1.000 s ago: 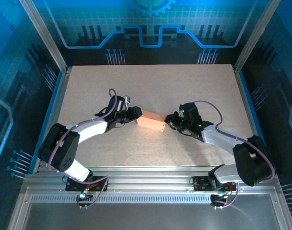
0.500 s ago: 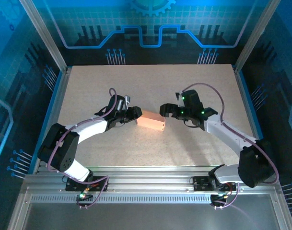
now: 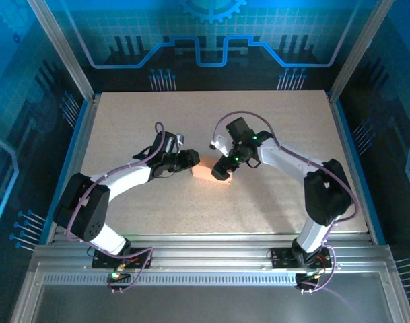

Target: Fold the paper box

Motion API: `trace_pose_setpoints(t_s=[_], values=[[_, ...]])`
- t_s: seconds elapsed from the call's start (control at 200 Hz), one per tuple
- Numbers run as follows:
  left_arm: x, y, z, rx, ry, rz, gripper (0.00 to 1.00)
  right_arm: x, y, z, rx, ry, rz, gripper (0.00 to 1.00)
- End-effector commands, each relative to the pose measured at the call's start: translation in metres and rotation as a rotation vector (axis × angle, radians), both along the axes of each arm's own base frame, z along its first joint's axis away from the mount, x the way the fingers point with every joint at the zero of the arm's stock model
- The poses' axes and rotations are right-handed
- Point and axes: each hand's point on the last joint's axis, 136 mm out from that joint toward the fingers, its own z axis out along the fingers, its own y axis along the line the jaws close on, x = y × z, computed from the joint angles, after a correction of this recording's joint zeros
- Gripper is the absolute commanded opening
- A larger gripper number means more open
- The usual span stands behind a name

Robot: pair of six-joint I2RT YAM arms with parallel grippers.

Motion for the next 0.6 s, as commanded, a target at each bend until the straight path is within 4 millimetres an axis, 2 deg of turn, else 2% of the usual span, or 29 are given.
trace_pose_setpoints(t_s=[0.0, 0.11, 0.19, 0.275, 0.37, 0.42, 0.53, 0.595], values=[[-0.048, 0.015, -0.053, 0.134, 0.229, -0.051, 0.51, -0.004, 0.004, -0.008, -0.089, 0.002, 0.101, 0.90], [-0.046, 0.013, -0.050, 0.131, 0.222, -0.056, 0.53, -0.001, 0.005, -0.016, -0.115, 0.024, 0.110, 0.76], [-0.045, 0.014, -0.047, 0.133, 0.216, -0.058, 0.54, 0.002, 0.006, -0.016, -0.120, 0.022, 0.112, 0.56], [-0.044, 0.013, -0.043, 0.130, 0.206, -0.062, 0.55, 0.002, 0.007, -0.013, -0.114, 0.022, 0.117, 0.53], [-0.042, 0.011, -0.037, 0.124, 0.188, -0.070, 0.56, 0.002, 0.008, -0.010, -0.101, 0.023, 0.122, 0.43], [-0.040, 0.010, -0.032, 0.117, 0.174, -0.073, 0.58, 0.001, 0.008, -0.009, -0.099, 0.027, 0.120, 0.43], [-0.035, 0.009, -0.017, 0.112, 0.114, -0.078, 0.69, 0.002, 0.005, -0.005, -0.086, 0.028, 0.106, 0.43], [-0.031, 0.011, 0.002, 0.105, 0.040, -0.067, 0.76, 0.006, 0.002, -0.001, -0.057, 0.028, 0.079, 0.40]])
